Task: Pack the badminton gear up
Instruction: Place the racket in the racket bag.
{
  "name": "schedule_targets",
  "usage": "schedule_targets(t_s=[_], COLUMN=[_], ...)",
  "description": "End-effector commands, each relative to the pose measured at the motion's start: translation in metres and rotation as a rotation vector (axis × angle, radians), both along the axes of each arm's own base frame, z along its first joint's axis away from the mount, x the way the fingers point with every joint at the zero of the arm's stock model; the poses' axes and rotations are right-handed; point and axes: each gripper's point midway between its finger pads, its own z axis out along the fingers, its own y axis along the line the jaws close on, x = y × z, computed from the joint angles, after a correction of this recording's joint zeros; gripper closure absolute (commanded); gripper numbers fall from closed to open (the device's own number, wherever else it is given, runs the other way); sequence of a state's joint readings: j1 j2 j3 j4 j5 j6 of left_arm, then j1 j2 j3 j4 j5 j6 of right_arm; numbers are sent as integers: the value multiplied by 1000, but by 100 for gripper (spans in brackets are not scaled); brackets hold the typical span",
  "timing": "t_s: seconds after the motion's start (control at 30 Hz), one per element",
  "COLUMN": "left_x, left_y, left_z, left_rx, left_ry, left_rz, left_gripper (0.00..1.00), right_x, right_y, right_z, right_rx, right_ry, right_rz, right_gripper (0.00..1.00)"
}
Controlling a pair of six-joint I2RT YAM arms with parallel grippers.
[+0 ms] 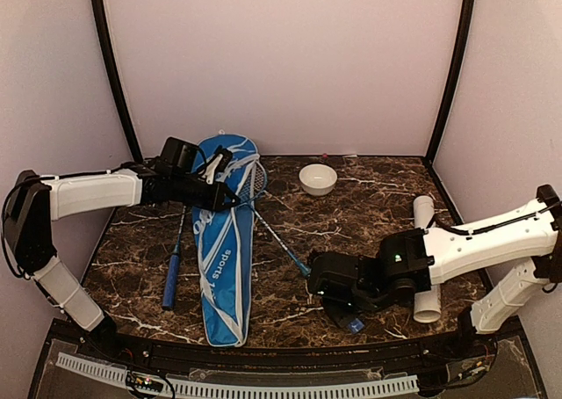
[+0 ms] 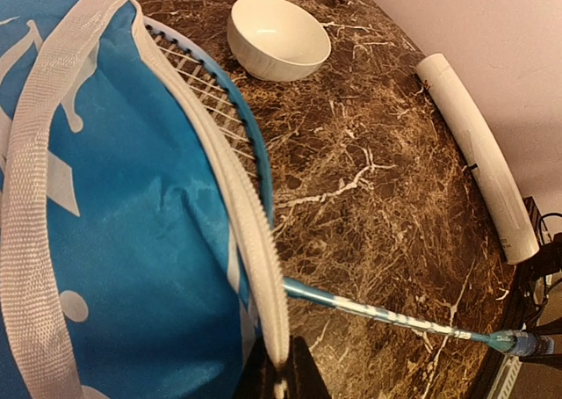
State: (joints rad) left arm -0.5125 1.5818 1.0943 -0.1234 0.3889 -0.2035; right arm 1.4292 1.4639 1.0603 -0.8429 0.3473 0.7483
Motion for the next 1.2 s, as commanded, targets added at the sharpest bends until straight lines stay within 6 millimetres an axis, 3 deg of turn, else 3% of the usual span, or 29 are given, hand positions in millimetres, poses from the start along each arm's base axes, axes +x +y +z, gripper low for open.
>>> schedule_targets(t_s=[0.0, 0.17, 0.33, 0.57, 0.67, 0.9, 1.0, 1.17], left_x=[-12, -20, -24, -26, -27, -36, -36, -42], left_y=[-14, -26, -29, -27, -27, -38, -39, -49], left_z=[6, 3, 9, 15, 18, 23, 20, 16], left_rx=[-30, -30, -47, -54, -62, -111, -109, -145], left_ry=[-47, -49, -51, -54, -57, -42, -32, 10], left_rz=[-73, -107, -113, -93, -98, -155, -157, -197], left_gripper=[100, 100, 100, 100, 100, 100, 100, 100], right_x=[25, 38, 58, 56, 55, 63, 65, 68], right_y=[53, 91, 116, 155, 161, 170, 177, 170], right_z=[20, 25, 41, 75, 72, 46, 55, 64], right_rx=[182, 284, 367, 485, 502, 456, 539, 525], right_ry=[-66, -57, -84, -104, -95, -112, -166, -209], right_rz=[-36, -98, -186, -51, -39, -69, -23, -4], right_gripper=[100, 100, 100, 100, 100, 100, 100, 100])
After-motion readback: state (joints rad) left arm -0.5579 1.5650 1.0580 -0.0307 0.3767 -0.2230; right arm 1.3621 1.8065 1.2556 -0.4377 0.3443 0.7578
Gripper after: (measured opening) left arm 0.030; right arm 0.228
